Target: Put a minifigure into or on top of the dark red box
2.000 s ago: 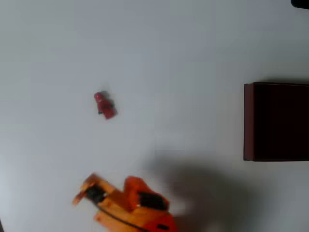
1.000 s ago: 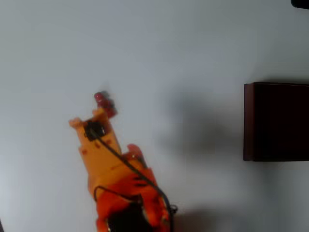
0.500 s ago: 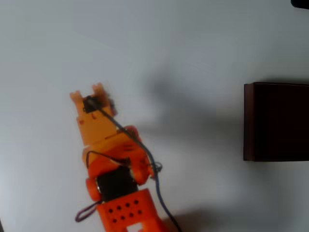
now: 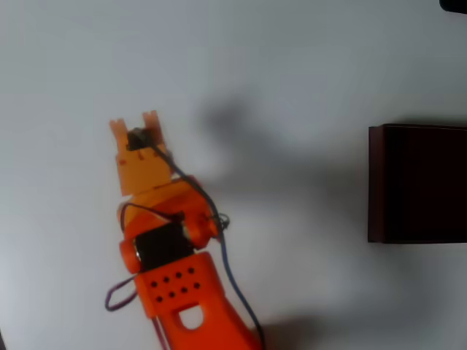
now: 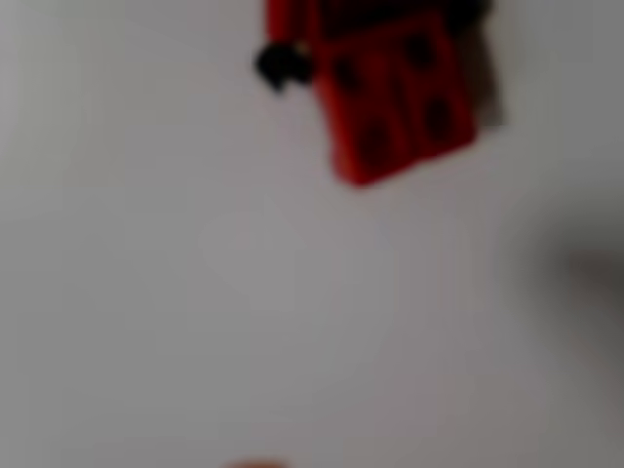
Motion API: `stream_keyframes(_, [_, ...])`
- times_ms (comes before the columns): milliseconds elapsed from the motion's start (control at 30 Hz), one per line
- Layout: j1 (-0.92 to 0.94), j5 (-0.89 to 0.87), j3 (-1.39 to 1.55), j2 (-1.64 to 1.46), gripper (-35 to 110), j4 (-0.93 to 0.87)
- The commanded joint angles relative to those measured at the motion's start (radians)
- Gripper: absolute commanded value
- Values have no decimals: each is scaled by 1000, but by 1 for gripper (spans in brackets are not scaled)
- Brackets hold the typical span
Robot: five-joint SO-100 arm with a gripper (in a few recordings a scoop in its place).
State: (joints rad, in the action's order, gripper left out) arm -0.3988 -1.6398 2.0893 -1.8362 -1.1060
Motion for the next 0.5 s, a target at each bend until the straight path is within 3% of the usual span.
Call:
stream_keyframes(0, [-8,-37,-51,20,21,-8])
stream_keyframes(467, [17,-17,-163,213,21,29])
